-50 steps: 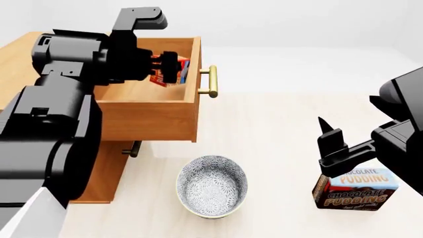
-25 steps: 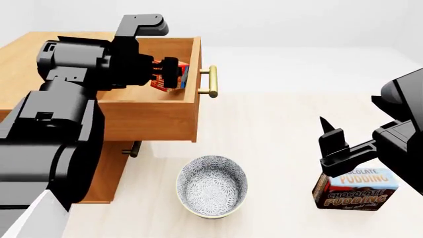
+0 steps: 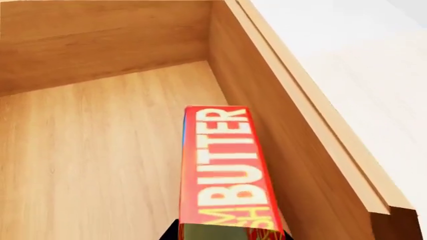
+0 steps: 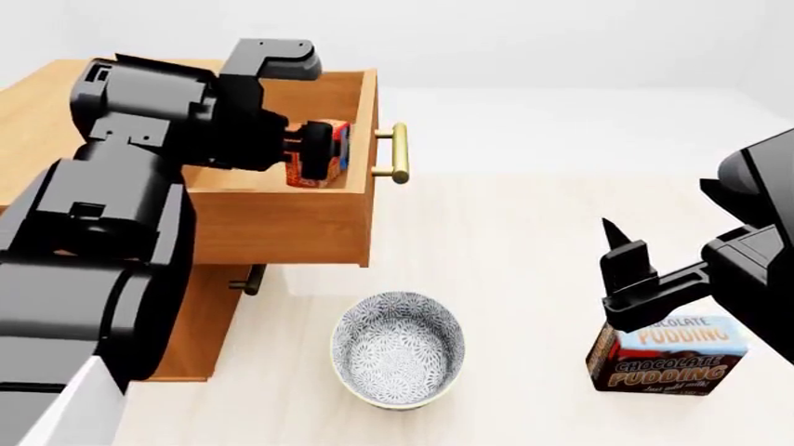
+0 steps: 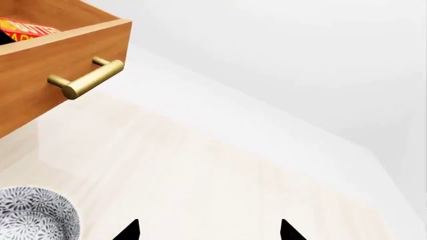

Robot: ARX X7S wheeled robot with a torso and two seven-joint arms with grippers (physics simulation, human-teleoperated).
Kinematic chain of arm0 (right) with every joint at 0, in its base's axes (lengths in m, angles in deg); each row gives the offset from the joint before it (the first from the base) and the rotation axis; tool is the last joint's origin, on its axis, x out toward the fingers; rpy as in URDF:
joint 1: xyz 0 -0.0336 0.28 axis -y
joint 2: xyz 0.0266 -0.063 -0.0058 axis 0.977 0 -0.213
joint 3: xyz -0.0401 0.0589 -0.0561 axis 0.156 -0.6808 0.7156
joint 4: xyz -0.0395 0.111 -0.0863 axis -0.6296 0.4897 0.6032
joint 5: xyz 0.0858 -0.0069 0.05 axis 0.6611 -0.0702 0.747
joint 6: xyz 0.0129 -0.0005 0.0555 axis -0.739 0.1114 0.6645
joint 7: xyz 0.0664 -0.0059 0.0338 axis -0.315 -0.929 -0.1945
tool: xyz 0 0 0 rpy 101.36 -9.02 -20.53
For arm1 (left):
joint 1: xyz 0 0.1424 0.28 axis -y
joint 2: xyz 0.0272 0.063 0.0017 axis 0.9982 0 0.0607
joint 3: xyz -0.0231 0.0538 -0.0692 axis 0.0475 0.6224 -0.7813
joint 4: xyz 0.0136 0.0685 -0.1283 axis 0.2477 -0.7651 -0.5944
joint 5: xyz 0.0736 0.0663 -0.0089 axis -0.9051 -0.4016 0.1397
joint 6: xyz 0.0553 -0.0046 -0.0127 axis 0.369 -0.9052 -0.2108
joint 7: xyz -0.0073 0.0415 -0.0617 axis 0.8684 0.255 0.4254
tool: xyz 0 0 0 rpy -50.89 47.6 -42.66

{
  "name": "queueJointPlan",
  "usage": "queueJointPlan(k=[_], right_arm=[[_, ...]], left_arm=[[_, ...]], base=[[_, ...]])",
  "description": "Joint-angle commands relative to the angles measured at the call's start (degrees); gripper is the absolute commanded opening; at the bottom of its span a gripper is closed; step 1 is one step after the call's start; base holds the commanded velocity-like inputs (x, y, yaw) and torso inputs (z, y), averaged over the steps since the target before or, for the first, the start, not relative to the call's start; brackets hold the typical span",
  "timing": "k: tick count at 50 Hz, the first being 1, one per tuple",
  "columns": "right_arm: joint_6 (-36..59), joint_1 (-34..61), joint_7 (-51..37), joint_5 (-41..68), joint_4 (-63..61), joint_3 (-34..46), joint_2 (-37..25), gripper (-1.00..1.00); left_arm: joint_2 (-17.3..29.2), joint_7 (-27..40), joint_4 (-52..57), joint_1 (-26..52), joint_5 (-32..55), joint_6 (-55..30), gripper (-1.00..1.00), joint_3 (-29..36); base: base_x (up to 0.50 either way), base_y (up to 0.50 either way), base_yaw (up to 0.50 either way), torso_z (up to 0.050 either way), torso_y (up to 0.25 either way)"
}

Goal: Put the butter at the back in the top drawer of the cabinet and close it.

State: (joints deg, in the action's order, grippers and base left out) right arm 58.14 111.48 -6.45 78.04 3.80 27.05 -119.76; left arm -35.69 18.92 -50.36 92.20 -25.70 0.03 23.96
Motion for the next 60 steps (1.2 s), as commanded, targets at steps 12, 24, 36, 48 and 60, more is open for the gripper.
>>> queueJointPlan(k=[12, 24, 36, 48, 60], right_arm=[[0.02, -0.37, -0.15, -0.19, -0.22, -0.33, -0.14, 1.0], [0.1, -0.56, -0.38, -0.13, -0.33, -0.53, -0.07, 1.0], [0.12, -0.8, -0.65, -0.24, -0.46, -0.72, -0.11, 1.0], [0.27, -0.96, -0.72, -0.29, -0.64, -0.95, -0.18, 1.0], [0.52, -1.04, -0.96, -0.22, -0.89, -1.19, -0.16, 1.0]], left_arm=[[-1.16, -2.81, -0.92, -0.89, 1.16, -4.43, -1.0, 4.83], [-1.13, -3.8, -0.92, -0.55, 1.29, -3.52, 1.0, 5.31], [-0.94, -4.03, -0.92, -0.05, 1.45, -2.93, 1.0, 4.16], [-0.76, -2.61, -0.92, 1.04, 1.17, -2.28, 1.0, 3.68], [-0.43, -0.81, -0.92, 2.4, 0.97, -2.17, 1.0, 4.48]], base=[[0.0, 0.0, 0.0, 0.0, 0.0], [0.0, 0.0, 0.0, 0.0, 0.0], [0.0, 0.0, 0.0, 0.0, 0.0], [0.0, 0.0, 0.0, 0.0, 0.0], [0.0, 0.0, 0.0, 0.0, 0.0]])
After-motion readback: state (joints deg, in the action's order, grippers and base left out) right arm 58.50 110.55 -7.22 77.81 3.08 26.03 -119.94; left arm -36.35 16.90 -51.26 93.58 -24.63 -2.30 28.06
